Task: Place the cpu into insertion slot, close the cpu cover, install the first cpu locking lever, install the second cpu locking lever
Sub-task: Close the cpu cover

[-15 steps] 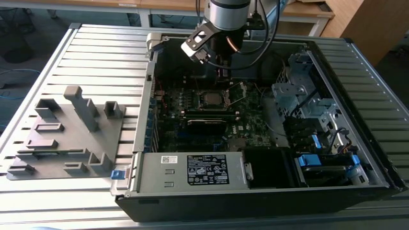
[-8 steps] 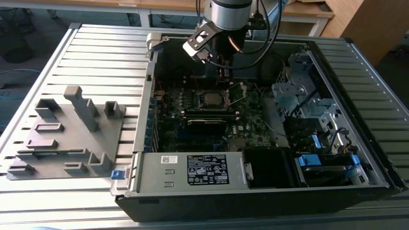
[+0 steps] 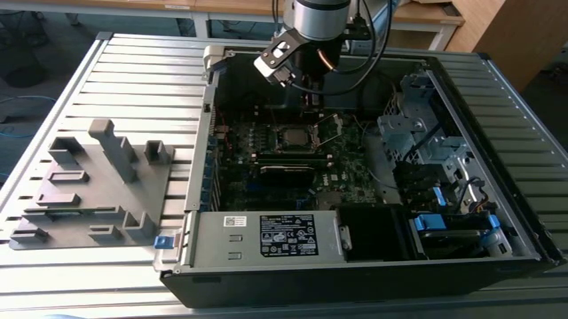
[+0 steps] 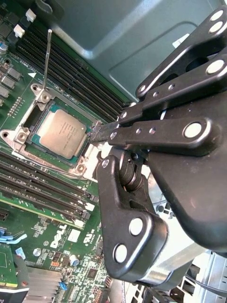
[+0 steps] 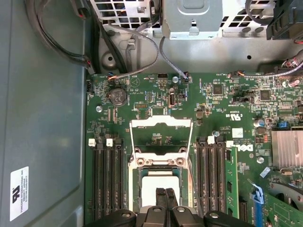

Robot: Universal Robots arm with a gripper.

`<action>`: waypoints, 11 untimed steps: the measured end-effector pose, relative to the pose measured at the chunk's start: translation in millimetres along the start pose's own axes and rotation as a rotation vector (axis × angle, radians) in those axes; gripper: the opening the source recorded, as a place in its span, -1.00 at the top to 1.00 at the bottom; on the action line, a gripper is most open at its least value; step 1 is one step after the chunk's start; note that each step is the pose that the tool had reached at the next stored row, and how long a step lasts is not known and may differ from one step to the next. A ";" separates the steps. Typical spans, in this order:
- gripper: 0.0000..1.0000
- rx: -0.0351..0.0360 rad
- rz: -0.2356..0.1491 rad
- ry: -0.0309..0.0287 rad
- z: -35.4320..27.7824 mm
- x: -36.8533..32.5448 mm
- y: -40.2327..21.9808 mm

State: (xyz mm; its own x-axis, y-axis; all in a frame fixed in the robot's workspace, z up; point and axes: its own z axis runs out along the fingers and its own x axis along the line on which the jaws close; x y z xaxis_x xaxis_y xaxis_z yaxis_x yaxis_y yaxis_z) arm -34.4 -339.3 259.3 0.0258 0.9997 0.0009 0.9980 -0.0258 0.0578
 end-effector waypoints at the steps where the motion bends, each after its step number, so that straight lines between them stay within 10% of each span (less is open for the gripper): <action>1: 0.79 0.0000 0.000 -0.0001 0.0 0.0 0.5; 11: 0.79 0.0000 0.000 0.0000 0.1 0.1 2.1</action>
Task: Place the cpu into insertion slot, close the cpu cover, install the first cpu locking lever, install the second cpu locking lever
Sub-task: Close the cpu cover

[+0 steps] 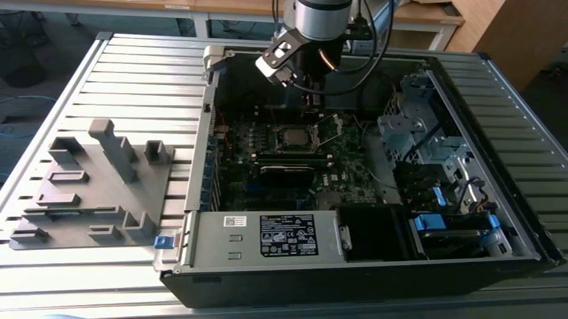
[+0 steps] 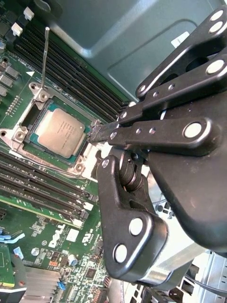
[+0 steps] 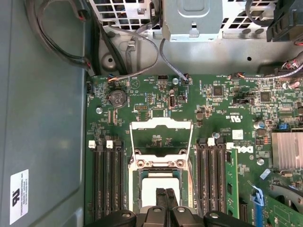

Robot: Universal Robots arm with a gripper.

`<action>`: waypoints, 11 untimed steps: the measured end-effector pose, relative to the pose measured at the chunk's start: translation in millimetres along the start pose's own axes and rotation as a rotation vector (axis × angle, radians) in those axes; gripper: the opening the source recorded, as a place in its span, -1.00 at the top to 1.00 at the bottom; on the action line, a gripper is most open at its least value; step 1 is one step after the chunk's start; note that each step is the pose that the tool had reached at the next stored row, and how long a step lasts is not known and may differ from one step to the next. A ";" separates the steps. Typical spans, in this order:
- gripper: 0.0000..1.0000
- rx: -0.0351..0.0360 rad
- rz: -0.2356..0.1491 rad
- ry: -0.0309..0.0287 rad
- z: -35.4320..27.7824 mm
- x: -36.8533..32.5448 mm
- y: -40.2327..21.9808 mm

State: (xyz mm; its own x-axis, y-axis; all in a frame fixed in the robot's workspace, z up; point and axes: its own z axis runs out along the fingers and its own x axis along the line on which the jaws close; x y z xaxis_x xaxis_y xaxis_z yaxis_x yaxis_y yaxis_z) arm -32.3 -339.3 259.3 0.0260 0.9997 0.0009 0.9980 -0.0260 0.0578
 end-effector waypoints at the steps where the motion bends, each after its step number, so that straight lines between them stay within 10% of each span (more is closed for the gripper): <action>1: 0.79 0.0000 0.000 0.0000 0.0 0.0 0.7; 11: 0.79 0.0000 0.000 0.0000 0.3 0.1 5.7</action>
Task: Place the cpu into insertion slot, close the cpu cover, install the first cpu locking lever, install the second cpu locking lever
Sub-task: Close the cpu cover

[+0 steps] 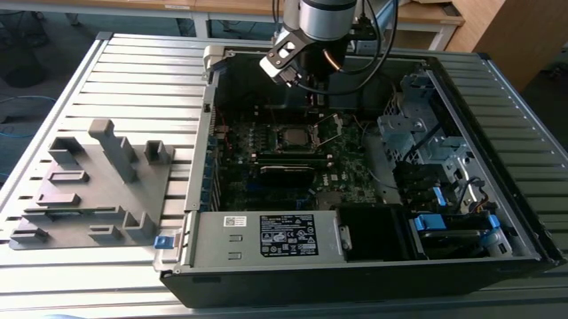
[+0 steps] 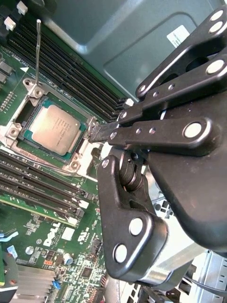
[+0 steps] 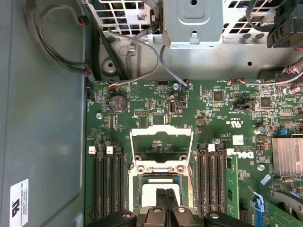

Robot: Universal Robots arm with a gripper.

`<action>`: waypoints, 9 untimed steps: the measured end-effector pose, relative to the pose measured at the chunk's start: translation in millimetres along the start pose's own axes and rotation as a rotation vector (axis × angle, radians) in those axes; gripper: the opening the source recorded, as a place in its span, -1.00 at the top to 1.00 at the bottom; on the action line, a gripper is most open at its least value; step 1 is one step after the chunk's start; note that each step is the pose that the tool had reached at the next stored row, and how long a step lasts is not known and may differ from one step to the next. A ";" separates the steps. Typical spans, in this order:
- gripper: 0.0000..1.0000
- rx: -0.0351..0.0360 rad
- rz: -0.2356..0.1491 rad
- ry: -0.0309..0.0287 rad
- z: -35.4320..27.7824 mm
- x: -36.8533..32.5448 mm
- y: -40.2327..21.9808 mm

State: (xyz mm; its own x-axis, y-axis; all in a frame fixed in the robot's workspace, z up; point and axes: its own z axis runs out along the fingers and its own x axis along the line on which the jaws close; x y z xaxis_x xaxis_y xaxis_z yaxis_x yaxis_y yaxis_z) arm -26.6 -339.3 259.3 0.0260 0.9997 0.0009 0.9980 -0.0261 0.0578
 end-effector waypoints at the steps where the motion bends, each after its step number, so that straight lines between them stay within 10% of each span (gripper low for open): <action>1: 0.79 0.0000 0.000 0.0000 -0.1 0.0 0.0; 9: 0.79 0.0000 0.000 0.0001 -1.8 0.0 0.1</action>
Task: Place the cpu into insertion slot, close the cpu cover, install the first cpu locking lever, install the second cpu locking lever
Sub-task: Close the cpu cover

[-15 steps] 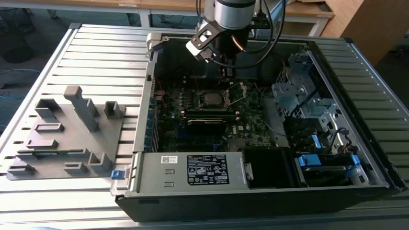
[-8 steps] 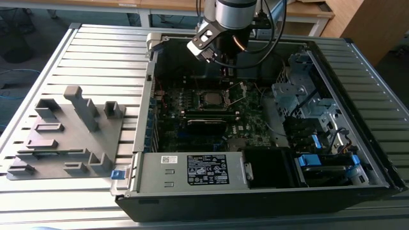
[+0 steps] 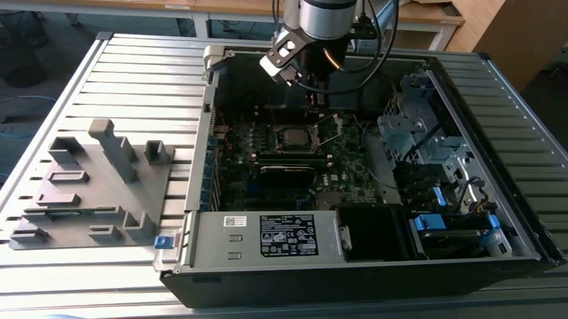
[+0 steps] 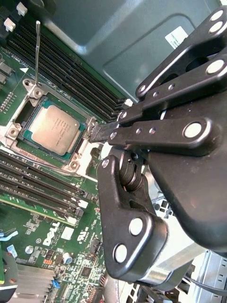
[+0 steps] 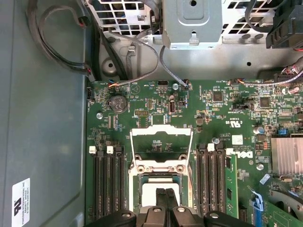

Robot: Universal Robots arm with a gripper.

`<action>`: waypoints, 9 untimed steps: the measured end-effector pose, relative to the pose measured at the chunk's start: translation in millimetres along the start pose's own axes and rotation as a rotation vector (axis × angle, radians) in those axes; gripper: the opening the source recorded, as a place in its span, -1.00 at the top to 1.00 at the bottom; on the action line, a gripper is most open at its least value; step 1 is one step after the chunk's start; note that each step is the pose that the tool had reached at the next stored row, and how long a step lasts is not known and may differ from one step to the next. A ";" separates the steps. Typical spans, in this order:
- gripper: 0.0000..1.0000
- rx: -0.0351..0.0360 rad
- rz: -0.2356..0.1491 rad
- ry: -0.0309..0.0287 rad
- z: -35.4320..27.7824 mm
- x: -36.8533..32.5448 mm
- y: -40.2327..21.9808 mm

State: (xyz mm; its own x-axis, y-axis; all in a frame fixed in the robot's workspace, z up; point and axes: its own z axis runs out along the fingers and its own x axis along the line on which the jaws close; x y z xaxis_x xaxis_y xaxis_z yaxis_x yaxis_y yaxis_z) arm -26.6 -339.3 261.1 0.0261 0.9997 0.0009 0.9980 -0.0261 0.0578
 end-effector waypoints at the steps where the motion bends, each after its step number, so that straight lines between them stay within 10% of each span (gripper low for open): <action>1: 0.79 0.0000 0.000 -0.0001 0.0 0.0 0.0; 9: 0.79 0.0000 0.000 0.0001 0.8 0.3 9.5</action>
State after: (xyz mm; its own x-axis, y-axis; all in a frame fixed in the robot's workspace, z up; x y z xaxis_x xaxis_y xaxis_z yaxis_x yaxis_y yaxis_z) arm -17.0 -339.3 260.8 0.0260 0.9997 0.0010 0.9980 -0.0261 0.0578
